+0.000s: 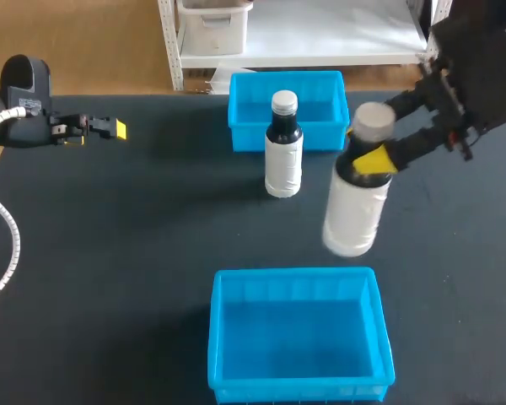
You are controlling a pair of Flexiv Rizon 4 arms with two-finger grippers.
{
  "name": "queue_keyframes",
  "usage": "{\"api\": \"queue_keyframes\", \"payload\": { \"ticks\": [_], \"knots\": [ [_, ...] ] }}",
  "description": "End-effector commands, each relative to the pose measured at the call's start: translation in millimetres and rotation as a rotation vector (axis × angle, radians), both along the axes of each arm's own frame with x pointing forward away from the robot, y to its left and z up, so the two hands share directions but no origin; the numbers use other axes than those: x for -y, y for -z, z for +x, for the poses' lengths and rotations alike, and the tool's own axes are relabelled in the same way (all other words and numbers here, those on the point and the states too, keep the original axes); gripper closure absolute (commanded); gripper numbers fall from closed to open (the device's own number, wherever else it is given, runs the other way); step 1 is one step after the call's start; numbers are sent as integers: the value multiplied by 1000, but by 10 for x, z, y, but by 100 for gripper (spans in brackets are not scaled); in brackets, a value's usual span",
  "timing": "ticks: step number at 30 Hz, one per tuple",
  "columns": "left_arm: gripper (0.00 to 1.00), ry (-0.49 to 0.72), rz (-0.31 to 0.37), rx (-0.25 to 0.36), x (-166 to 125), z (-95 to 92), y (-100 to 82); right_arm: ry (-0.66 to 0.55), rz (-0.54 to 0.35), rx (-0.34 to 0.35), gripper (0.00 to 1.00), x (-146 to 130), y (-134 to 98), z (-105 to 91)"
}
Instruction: Pick up the bottle, and place it in the far bin if it is heavy, or in the near bin if it is light.
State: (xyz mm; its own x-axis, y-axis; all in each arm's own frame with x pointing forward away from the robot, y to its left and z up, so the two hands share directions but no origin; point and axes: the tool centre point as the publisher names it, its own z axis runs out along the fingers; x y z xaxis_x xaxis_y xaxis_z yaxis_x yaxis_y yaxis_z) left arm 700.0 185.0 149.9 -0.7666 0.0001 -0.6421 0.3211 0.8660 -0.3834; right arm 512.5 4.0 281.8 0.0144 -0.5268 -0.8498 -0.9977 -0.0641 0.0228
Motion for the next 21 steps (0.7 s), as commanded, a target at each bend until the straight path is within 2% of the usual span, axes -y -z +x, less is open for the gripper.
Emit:
{"api": "queue_keyframes", "payload": {
  "ticks": [1, 11, 21],
  "knots": [
    [0, 0, 0, 0, 1, 0, 0, -84, 18, -25, 89, -276, 129, -49],
    [0, 0, 0, 0, 1, 0, 0, -267, 50, -70, 89, -790, 485, -356],
    [0, 0, 0, 0, 1, 0, 0, -374, 49, -99, 91, -1081, 831, -454]
  ]
}}
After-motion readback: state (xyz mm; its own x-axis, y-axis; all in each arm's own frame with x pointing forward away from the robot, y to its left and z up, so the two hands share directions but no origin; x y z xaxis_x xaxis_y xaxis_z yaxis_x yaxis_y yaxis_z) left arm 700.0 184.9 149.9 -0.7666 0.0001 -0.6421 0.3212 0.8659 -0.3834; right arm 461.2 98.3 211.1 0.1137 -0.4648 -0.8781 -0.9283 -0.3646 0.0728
